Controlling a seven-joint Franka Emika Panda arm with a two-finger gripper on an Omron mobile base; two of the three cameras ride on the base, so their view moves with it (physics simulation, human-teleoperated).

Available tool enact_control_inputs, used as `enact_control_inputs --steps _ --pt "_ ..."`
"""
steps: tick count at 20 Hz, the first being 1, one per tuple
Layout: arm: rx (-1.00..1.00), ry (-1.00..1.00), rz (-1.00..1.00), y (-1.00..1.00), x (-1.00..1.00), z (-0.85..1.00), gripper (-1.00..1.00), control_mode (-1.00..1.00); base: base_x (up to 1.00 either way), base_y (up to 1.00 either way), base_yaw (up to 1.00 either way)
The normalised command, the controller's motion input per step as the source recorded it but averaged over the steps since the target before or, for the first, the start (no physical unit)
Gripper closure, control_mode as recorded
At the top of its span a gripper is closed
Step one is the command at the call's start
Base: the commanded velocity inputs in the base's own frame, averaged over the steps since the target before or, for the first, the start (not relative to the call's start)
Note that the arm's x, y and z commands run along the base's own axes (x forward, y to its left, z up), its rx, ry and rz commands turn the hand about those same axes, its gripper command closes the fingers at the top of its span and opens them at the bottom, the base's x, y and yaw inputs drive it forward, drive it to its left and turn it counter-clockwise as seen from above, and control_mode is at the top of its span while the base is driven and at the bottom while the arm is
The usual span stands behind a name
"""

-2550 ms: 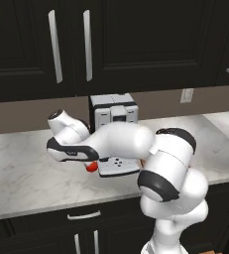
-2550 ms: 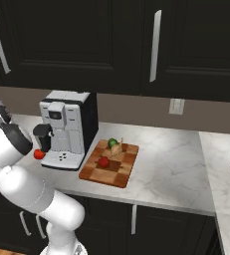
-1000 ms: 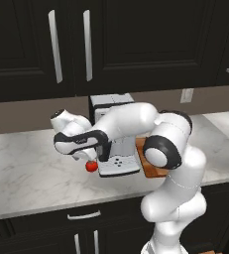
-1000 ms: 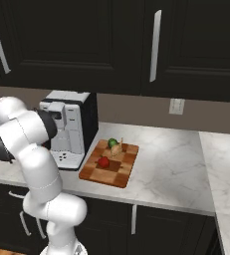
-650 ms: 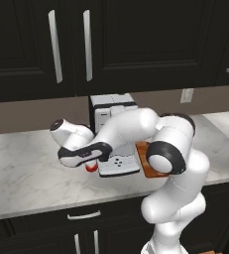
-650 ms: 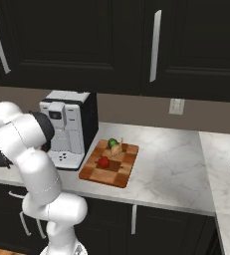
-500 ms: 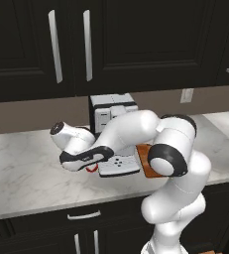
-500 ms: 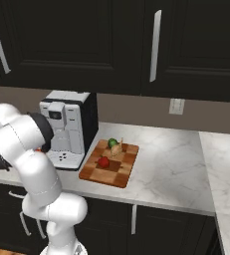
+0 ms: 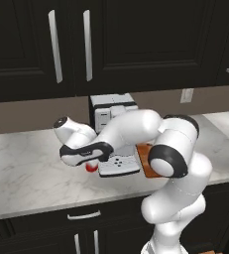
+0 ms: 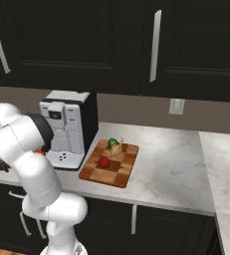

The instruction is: Place the avocado, onion, tomato, and bell pepper on the cutting board.

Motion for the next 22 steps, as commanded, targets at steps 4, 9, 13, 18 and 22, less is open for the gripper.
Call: enact_control_inputs --steps 4,9,13,18,22 --pt "0.00 0.20 0.00 -0.05 0.08 0.17 -1.00 -1.00 0.00 0.00 0.00" --pt "0.00 0.02 0.00 -0.05 0.11 -0.06 -1.00 -1.00 0.00 0.00 0.00" --pt "0.00 0.00 0.00 -0.06 0.17 -0.27 -1.00 -1.00 0.00 0.00 0.00" --pt "0.00 0.00 0.00 -0.03 0.23 -0.18 -1.00 -1.00 0.00 0.00 0.00" --pt "0.00 0.00 0.00 0.00 0.26 -0.08 -1.00 -1.00 0.00 0.00 0.00"
